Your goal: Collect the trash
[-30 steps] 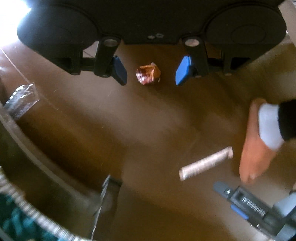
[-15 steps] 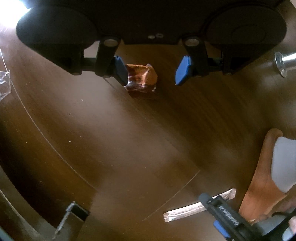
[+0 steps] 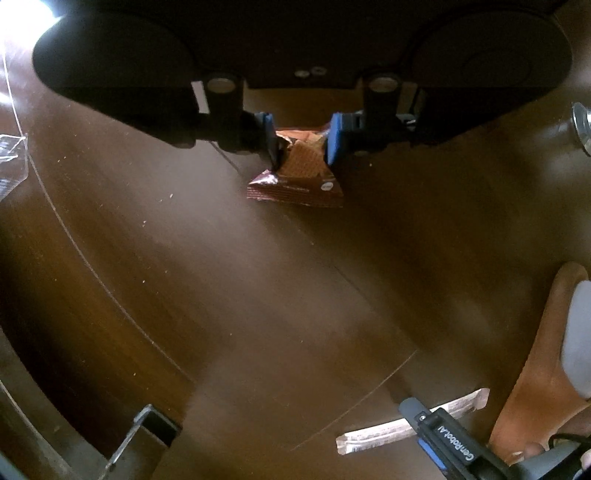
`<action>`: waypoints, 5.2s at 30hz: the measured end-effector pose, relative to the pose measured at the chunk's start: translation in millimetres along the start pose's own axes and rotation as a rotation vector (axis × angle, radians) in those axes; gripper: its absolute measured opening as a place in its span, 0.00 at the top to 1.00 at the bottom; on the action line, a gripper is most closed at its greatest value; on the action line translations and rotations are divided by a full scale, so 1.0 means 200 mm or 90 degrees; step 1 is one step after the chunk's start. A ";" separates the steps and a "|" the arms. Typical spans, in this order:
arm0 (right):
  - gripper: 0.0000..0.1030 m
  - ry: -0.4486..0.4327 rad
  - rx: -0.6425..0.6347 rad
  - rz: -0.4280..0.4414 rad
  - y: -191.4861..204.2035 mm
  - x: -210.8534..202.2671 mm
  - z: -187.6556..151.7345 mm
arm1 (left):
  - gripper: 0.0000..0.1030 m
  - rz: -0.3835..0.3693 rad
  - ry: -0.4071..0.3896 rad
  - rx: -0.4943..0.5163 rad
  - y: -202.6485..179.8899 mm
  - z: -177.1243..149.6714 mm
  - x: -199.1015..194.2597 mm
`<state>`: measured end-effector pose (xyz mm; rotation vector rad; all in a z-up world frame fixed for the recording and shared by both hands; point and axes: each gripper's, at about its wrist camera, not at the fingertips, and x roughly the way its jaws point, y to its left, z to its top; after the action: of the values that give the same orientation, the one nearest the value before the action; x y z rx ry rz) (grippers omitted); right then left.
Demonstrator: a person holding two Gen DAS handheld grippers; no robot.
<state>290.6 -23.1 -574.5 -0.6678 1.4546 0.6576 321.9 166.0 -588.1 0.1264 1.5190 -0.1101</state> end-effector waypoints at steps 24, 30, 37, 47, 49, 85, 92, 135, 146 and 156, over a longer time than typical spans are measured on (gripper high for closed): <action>0.80 -0.195 0.138 -0.037 -0.06 -1.06 0.03 | 0.77 -0.059 -0.096 -0.030 -0.10 0.13 -0.83; 0.80 -0.286 0.152 -0.065 -0.06 -1.51 -0.07 | 0.77 -0.075 -0.152 -0.035 -0.15 0.11 -1.32; 0.80 -0.355 0.184 -0.088 -0.09 -1.86 -0.26 | 0.91 -0.069 -0.200 -0.034 -0.26 0.00 -1.75; 0.80 -0.345 0.255 -0.067 -0.14 -1.80 -0.40 | 0.91 -0.076 -0.166 -0.032 -0.34 -0.07 -1.84; 0.80 -0.337 0.254 -0.056 -0.17 -1.75 -0.37 | 0.89 -0.066 -0.138 -0.015 -0.36 -0.06 -1.74; 0.80 -0.178 0.211 0.032 -0.37 -1.09 -0.05 | 0.41 -0.048 0.014 0.342 -0.53 -0.15 -0.05; 0.80 -0.176 0.212 0.027 -0.37 -1.08 -0.05 | 0.57 -0.033 0.001 0.355 -0.56 -0.17 -0.05; 0.80 -0.566 0.233 -0.196 -0.35 -2.90 -0.59 | 0.81 -0.066 -0.430 0.083 -0.79 0.04 -2.59; 0.80 -0.663 0.215 -0.276 -0.53 -3.44 -0.55 | 0.81 -0.033 -0.612 0.044 -1.05 0.23 -3.37; 0.80 -0.656 0.258 -0.293 -0.93 -3.49 -0.25 | 0.81 -0.038 -0.643 0.017 -1.07 0.74 -3.60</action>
<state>386.9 -182.5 125.9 -0.2368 0.4158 0.2410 400.2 -71.8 134.6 0.0314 0.5126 -0.2037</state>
